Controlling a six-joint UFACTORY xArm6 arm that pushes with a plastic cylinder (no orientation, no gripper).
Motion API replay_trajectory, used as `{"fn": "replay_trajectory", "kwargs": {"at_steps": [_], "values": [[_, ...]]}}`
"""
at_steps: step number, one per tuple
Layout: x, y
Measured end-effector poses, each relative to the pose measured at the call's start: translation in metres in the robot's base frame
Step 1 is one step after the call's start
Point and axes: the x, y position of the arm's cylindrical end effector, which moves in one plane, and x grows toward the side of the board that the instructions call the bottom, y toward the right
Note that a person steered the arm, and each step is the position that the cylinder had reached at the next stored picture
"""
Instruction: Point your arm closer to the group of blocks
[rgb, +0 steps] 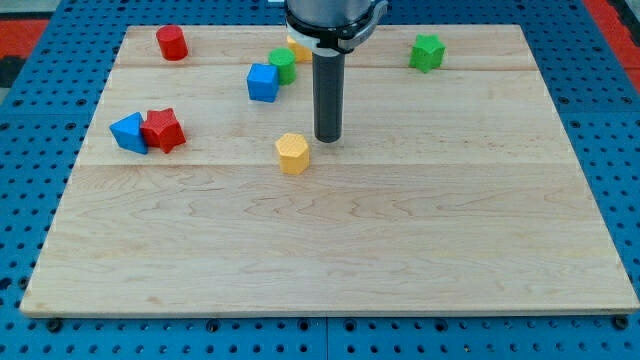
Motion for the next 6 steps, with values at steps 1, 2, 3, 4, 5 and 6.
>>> {"fn": "replay_trajectory", "kwargs": {"at_steps": [1, 2, 3, 4, 5, 6], "values": [[-0.007, -0.001], [-0.02, -0.006], [-0.061, 0.024], [-0.106, 0.01], [-0.025, -0.039], [-0.022, -0.09]]}}
